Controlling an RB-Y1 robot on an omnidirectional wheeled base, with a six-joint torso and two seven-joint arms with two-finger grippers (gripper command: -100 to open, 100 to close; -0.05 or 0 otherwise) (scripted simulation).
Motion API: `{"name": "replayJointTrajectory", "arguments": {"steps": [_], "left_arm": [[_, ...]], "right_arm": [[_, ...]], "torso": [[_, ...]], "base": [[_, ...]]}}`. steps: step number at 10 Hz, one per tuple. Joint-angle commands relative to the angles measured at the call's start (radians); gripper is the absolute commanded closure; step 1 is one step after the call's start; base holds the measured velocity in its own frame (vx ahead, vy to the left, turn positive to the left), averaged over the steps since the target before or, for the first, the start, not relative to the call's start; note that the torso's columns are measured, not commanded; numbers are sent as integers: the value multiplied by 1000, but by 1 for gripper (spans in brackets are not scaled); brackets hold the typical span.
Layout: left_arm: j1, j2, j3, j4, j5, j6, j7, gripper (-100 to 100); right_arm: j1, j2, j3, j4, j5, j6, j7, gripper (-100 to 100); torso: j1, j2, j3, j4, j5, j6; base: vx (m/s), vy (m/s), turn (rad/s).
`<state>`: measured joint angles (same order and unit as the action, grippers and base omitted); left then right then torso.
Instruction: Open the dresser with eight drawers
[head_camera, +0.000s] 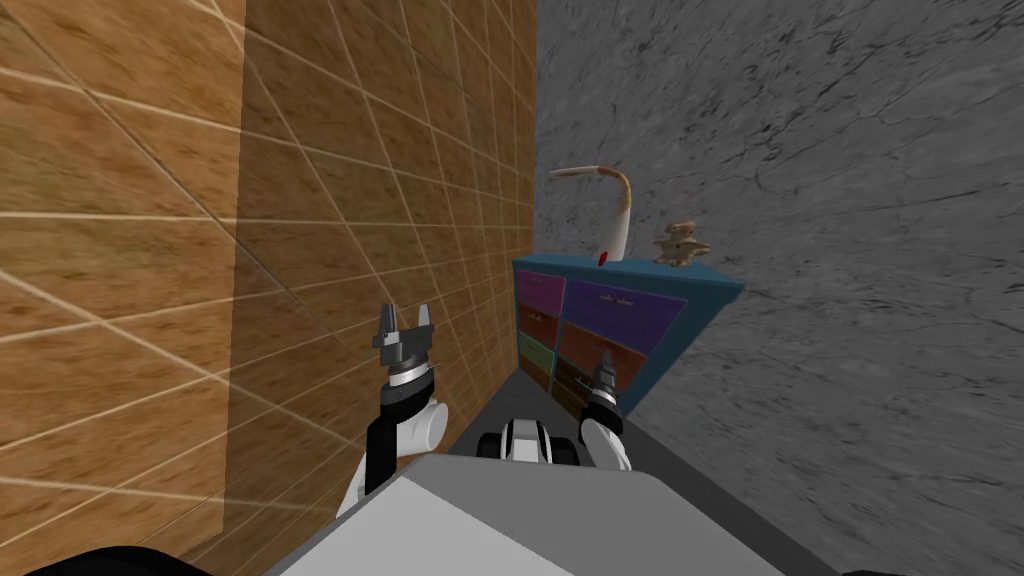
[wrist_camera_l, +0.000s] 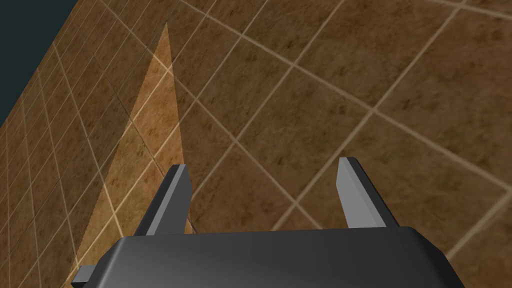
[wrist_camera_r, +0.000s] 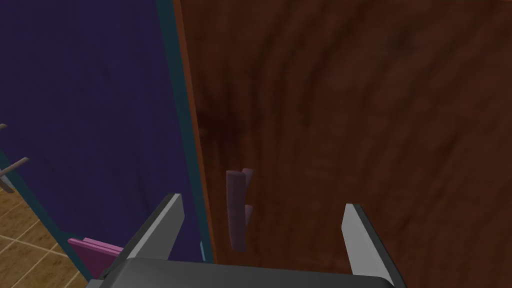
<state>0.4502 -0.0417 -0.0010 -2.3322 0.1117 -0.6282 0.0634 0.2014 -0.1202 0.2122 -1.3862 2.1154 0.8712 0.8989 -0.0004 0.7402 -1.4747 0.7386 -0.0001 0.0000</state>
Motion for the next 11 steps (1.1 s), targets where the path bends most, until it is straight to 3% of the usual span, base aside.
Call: {"name": "replayJointTrajectory", "arguments": {"steps": [1, 3, 4, 5, 6, 11], "left_arm": [[0, 0, 0, 0, 0, 0, 0, 0], [0, 0, 0, 0, 0, 0, 0, 0], [0, 0, 0, 0, 0, 0, 0, 0], [0, 0, 0, 0, 0, 0, 0, 0], [0, 0, 0, 0, 0, 0, 0, 0], [0, 0, 0, 0, 0, 0, 0, 0]], "right_arm": [[0, -47, -10, -25, -17, -48, -20, -100], [-2, -54, -13, -27, -20, -54, -22, -100], [0, -23, -5, -12, -8, -24, -10, 100], [0, -8, -2, -4, -3, -8, -3, 100], [-6, -22, -7, -22, -4, -17, -10, 100], [-5, -3, -6, -49, -11, -43, 31, 100]], "torso": [[2, -3, -2, -1, 0, 0], [1, -4, -2, -1, 0, 0], [-1, -1, -1, 0, 0, 0], [-4, 3, 2, 1, -1, -1], [-7, 0, 2, -6, -7, 0], [-5, -3, -1, -4, -3, 4]], "base": [[87, 79, -182], [62, 46, -72], [-38, -36, 219], [-95, -76, 189], [-55, -19, 67], [-102, 93, -41]]}}
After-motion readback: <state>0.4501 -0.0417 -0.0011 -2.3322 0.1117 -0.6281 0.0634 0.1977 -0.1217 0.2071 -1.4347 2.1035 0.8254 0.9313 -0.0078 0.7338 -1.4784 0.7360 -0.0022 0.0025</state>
